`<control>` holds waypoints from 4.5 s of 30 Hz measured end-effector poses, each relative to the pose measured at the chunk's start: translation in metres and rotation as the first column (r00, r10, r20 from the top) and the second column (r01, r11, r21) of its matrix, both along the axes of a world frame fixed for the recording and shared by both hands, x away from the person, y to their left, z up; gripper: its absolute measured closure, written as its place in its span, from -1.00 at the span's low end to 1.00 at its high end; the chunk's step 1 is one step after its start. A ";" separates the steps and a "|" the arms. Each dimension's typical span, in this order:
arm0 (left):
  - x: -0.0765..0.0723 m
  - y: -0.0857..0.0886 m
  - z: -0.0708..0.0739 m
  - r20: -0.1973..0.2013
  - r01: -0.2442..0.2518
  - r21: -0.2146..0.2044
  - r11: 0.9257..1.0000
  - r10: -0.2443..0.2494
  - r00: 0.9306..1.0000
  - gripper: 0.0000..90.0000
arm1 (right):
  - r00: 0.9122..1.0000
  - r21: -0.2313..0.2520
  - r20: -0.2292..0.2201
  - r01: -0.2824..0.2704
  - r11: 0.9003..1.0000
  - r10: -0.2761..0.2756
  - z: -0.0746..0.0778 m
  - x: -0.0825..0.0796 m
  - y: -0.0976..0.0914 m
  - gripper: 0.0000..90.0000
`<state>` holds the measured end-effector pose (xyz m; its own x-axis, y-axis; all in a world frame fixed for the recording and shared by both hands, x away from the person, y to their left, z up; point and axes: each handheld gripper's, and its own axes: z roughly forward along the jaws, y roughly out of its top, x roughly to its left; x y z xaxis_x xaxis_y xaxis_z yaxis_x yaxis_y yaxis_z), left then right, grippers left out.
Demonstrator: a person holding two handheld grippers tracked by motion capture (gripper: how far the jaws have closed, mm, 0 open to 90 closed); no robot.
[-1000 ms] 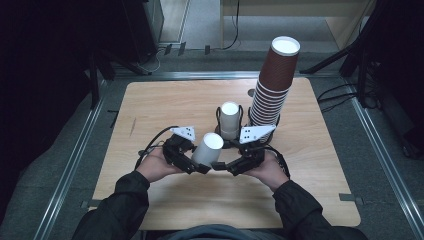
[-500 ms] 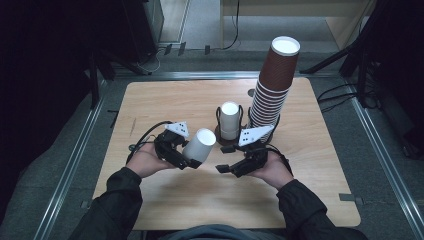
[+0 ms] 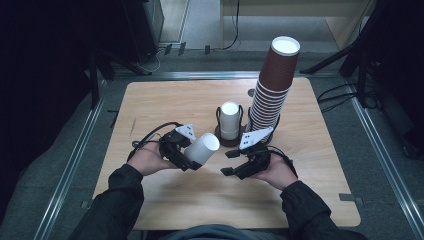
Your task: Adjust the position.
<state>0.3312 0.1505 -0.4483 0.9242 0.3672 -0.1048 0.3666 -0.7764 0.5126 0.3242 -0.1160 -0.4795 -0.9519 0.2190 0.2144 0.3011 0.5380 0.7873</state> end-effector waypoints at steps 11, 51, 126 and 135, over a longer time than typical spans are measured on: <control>0.001 -0.007 -0.004 -0.013 0.025 0.053 0.998 -0.024 1.000 -0.42 | 0.999 -0.038 0.038 -0.011 0.999 0.013 0.000 -0.001 -0.002 -0.28; -0.009 -0.046 -0.029 -0.079 0.192 0.109 0.975 -0.184 0.980 -0.56 | 0.991 -0.036 0.077 -0.105 0.994 0.107 0.012 -0.008 0.015 -0.24; -0.007 0.001 -0.014 -0.065 0.066 -0.348 0.935 -0.094 0.993 -0.46 | 0.999 0.154 0.021 -0.052 0.987 0.050 0.019 -0.001 -0.003 -0.45; -0.007 0.015 0.006 -0.018 0.058 -0.278 0.959 -0.065 0.998 -0.46 | 0.998 0.078 0.040 -0.058 0.995 0.055 0.014 -0.002 0.000 -0.45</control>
<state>0.3245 0.1659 -0.4421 0.9396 0.2628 -0.2192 0.3390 -0.6271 0.7013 0.3222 -0.1163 -0.4656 -0.9701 0.1480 0.1922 0.2407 0.4893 0.8382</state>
